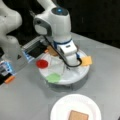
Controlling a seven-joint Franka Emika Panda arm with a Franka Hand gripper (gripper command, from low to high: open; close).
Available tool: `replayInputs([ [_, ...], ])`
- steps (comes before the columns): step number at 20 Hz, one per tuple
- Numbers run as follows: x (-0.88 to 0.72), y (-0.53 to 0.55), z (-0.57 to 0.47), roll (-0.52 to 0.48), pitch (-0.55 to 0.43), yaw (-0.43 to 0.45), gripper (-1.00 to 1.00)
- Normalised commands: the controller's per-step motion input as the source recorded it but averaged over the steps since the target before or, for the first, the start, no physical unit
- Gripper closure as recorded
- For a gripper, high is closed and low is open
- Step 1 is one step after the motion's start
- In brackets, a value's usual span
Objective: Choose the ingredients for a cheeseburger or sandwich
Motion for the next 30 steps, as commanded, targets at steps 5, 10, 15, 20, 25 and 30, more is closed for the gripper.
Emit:
replayInputs([
  [5, 0.18, -0.02, 0.40, -0.219, 0.013, -0.120, -1.00],
  [10, 0.17, 0.05, 0.29, -0.144, 0.137, -0.045, -1.00],
  [15, 0.16, 0.01, 0.22, -0.041, 0.052, -0.340, -1.00],
  [20, 0.09, -0.04, 0.17, -0.026, 0.033, -0.416, -1.00],
  [25, 0.10, -0.16, 0.21, 0.084, 0.076, -1.000, -1.00],
  [30, 0.20, -0.34, 0.24, 0.123, 0.061, -0.727, -1.00],
])
